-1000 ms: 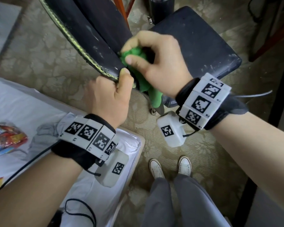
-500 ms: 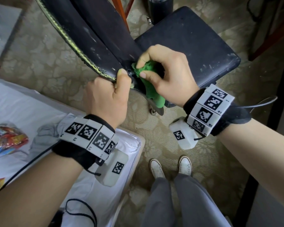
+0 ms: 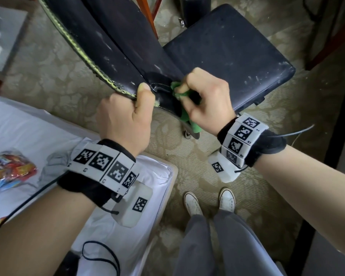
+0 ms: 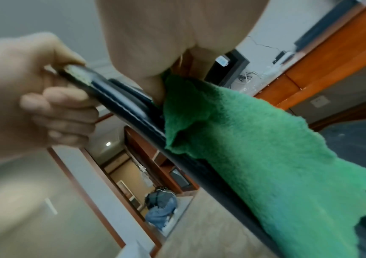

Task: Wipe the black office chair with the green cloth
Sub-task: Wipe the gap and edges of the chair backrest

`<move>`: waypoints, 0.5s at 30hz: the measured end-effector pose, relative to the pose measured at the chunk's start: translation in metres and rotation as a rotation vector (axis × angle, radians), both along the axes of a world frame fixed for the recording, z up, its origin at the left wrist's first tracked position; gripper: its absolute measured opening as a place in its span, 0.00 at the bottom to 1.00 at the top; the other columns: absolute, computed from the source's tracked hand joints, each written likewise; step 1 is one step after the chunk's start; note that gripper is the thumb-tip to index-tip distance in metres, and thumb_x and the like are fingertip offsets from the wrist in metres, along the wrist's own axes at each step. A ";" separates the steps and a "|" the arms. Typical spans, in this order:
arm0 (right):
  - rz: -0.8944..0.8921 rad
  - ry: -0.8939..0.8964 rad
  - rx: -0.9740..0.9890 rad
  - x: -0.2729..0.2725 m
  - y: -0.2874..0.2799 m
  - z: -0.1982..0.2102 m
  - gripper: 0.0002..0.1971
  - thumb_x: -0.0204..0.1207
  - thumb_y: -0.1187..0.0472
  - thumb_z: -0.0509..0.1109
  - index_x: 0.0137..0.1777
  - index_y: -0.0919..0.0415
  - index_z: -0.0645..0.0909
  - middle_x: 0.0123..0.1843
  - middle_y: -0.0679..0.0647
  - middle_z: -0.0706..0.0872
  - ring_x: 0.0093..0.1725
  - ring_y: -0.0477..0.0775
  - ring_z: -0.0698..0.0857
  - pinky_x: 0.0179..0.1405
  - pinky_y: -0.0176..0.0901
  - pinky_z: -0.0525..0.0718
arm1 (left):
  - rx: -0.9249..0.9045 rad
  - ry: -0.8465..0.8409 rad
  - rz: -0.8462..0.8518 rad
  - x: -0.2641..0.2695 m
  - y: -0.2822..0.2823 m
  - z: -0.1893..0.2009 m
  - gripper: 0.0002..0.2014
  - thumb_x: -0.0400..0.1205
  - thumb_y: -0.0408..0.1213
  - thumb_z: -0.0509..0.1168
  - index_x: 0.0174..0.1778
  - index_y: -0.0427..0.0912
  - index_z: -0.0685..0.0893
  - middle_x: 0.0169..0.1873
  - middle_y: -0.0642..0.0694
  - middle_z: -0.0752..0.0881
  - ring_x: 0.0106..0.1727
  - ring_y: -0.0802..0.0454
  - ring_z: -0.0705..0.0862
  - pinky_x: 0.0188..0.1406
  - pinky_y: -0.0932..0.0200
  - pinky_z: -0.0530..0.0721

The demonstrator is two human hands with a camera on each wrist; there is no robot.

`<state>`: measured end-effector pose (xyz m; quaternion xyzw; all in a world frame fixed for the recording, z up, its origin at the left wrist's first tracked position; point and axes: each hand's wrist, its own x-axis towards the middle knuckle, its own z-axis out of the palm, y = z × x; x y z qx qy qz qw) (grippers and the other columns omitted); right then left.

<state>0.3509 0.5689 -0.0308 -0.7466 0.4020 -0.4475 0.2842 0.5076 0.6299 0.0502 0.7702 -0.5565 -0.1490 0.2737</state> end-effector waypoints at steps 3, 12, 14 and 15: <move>0.004 -0.108 -0.092 0.012 0.003 0.022 0.03 0.72 0.74 0.71 0.38 0.71 0.82 0.40 0.61 0.84 0.41 0.61 0.85 0.40 0.49 0.81 | -0.009 0.001 0.002 -0.001 0.000 -0.001 0.37 0.76 0.61 0.45 0.18 0.34 0.79 0.20 0.34 0.82 0.29 0.34 0.83 0.42 0.41 0.82; -0.075 -0.024 0.202 -0.004 0.002 0.002 0.06 0.68 0.75 0.71 0.41 0.65 0.83 0.41 0.51 0.85 0.40 0.43 0.82 0.42 0.30 0.79 | 0.024 0.015 0.039 -0.006 0.000 0.001 0.38 0.75 0.63 0.43 0.19 0.34 0.81 0.20 0.35 0.83 0.30 0.35 0.84 0.44 0.41 0.83; -0.159 -0.063 0.348 -0.015 0.006 0.007 0.08 0.70 0.72 0.73 0.47 0.62 0.84 0.42 0.45 0.86 0.41 0.38 0.82 0.45 0.25 0.76 | 0.046 0.012 0.063 -0.013 0.001 0.004 0.39 0.74 0.65 0.42 0.20 0.35 0.83 0.22 0.36 0.84 0.32 0.35 0.84 0.46 0.42 0.83; -0.199 -0.072 0.423 -0.021 0.010 0.008 0.10 0.71 0.71 0.74 0.50 0.59 0.84 0.43 0.44 0.86 0.42 0.38 0.83 0.48 0.29 0.79 | 0.057 0.018 0.066 -0.018 0.003 0.005 0.39 0.73 0.65 0.42 0.20 0.36 0.83 0.22 0.37 0.84 0.32 0.36 0.84 0.47 0.43 0.83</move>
